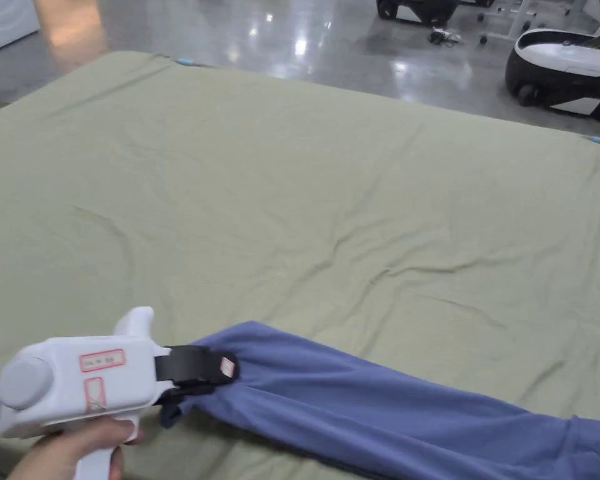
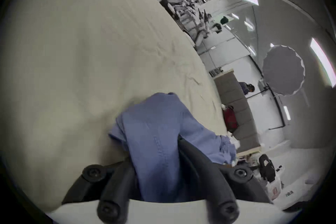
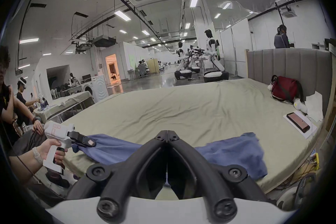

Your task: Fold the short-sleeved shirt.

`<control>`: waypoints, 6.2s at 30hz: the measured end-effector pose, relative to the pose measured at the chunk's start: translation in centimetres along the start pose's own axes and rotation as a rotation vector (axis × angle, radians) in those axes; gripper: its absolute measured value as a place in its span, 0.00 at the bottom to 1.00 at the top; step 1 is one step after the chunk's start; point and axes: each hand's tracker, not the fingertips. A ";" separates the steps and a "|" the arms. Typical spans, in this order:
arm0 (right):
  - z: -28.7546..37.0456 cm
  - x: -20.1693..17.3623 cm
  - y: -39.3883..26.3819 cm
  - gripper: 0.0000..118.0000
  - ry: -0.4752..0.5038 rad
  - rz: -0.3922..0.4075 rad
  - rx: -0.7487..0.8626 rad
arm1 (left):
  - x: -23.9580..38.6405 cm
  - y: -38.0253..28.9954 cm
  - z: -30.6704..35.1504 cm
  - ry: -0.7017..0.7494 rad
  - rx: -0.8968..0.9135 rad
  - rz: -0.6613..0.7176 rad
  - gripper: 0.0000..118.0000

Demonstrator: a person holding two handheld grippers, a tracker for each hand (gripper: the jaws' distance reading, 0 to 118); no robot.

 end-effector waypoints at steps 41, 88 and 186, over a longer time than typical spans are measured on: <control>4.4 4.9 0.3 0.03 0.025 0.008 0.027 | 22.4 -12.6 -10.0 0.260 -0.001 -0.712 0.75; 3.1 2.0 0.9 0.03 0.074 -0.012 -0.078 | -1.9 -2.1 -4.9 -0.348 -0.153 0.238 1.00; -13.7 5.0 -5.8 0.03 0.448 -0.434 -0.359 | 14.6 -12.0 -0.4 -0.137 0.171 -0.157 1.00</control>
